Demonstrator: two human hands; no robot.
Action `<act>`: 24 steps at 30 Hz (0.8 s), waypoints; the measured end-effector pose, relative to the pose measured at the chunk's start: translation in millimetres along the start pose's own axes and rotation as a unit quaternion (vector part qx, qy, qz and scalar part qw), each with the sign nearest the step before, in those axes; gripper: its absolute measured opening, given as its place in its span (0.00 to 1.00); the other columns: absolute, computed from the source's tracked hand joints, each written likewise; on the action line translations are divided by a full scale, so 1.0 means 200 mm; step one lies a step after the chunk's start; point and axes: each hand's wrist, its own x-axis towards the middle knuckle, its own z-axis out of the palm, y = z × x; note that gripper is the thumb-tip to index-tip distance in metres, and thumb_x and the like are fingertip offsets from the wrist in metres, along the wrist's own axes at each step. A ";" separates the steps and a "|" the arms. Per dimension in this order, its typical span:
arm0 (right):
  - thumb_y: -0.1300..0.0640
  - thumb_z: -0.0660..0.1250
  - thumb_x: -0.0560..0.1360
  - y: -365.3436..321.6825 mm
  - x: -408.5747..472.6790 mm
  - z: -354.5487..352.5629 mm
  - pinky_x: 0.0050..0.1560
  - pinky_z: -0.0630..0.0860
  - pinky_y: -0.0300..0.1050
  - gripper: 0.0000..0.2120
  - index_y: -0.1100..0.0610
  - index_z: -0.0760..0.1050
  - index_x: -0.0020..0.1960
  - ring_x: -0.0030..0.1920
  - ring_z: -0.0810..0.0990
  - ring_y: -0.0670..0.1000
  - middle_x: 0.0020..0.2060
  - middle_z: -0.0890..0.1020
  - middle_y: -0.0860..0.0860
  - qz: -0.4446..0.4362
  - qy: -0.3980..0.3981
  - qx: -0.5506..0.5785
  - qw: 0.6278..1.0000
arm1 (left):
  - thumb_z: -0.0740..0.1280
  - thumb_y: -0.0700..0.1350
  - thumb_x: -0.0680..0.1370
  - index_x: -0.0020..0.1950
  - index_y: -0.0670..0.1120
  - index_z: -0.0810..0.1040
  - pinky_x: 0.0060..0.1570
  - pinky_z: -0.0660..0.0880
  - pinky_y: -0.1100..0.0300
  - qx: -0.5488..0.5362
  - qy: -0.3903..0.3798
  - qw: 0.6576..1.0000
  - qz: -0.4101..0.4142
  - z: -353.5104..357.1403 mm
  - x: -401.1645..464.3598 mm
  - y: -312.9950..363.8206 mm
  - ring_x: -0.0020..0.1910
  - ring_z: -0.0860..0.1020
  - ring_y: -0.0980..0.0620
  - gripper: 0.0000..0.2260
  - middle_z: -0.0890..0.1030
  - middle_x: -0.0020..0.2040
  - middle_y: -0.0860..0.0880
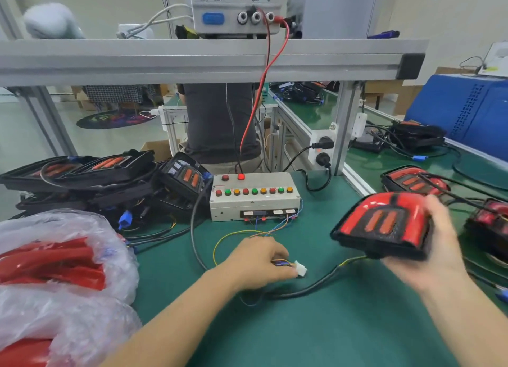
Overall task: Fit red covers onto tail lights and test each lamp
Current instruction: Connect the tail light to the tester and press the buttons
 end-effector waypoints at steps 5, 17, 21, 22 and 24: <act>0.46 0.63 0.76 0.05 0.06 -0.09 0.27 0.80 0.49 0.17 0.55 0.83 0.38 0.28 0.83 0.53 0.33 0.85 0.54 0.117 0.024 -0.119 0.986 | 0.65 0.41 0.76 0.53 0.49 0.82 0.45 0.68 0.63 -0.051 0.052 0.997 -0.023 -0.04 0.02 -0.08 0.49 0.78 0.51 0.09 0.83 0.48 0.50; 0.48 0.73 0.72 -0.07 0.22 -0.19 0.58 0.72 0.47 0.19 0.56 0.80 0.59 0.51 0.79 0.55 0.55 0.83 0.56 0.044 0.075 -0.577 0.812 | 0.70 0.43 0.75 0.42 0.52 0.83 0.47 0.73 0.62 -0.376 0.339 0.851 -0.137 -0.27 -0.05 -0.35 0.45 0.77 0.55 0.04 0.83 0.43 0.53; 0.52 0.71 0.75 -0.04 0.20 -0.15 0.51 0.70 0.45 0.16 0.56 0.79 0.60 0.48 0.79 0.52 0.51 0.81 0.52 -0.017 0.038 -0.690 0.723 | 0.69 0.44 0.73 0.55 0.47 0.81 0.56 0.74 0.50 -0.213 0.379 0.855 -0.284 -0.28 0.00 -0.48 0.55 0.76 0.42 0.11 0.80 0.52 0.44; 0.51 0.69 0.76 -0.02 0.20 -0.13 0.51 0.70 0.46 0.15 0.56 0.79 0.59 0.50 0.78 0.54 0.52 0.81 0.53 -0.027 0.036 -0.721 0.692 | 0.69 0.44 0.73 0.59 0.45 0.78 0.57 0.73 0.48 -0.197 0.349 0.862 -0.309 -0.26 0.02 -0.50 0.56 0.75 0.40 0.14 0.79 0.55 0.42; 0.49 0.66 0.77 0.01 0.18 -0.10 0.49 0.71 0.47 0.15 0.57 0.78 0.59 0.52 0.77 0.57 0.55 0.80 0.56 -0.053 0.037 -0.778 0.625 | 0.67 0.41 0.74 0.60 0.40 0.75 0.53 0.75 0.50 -0.262 0.308 0.849 -0.340 -0.24 0.05 -0.54 0.52 0.78 0.39 0.15 0.79 0.53 0.40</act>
